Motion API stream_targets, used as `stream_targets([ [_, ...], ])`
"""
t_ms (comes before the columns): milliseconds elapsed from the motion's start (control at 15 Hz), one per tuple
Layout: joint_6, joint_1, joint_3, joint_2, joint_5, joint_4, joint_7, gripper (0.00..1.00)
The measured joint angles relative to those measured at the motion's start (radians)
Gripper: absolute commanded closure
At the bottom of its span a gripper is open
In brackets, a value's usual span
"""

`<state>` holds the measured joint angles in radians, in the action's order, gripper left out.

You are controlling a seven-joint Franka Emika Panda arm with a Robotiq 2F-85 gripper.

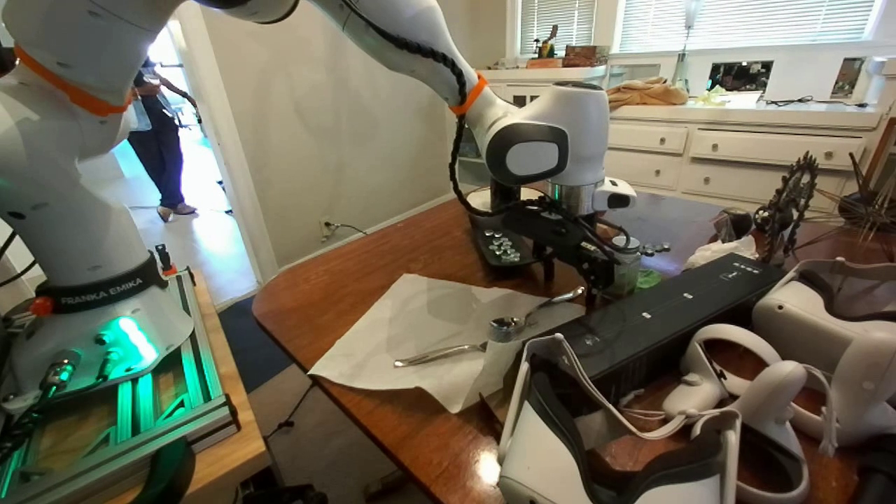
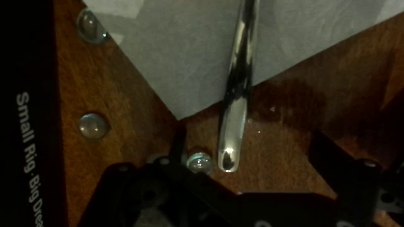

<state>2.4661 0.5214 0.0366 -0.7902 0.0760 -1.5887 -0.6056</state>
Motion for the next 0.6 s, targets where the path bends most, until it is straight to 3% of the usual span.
stream_targets([
  [333,0.0,0.012,0.0,0.0,0.021,0.0,0.007,0.03],
  [400,0.0,0.018,-0.001,-0.001,0.026,0.0,0.007,0.07],
  [533,0.0,0.029,-0.002,-0.001,0.035,0.0,0.007,0.32],
  [600,0.0,0.031,-0.003,0.0,0.038,0.001,0.007,0.38],
])
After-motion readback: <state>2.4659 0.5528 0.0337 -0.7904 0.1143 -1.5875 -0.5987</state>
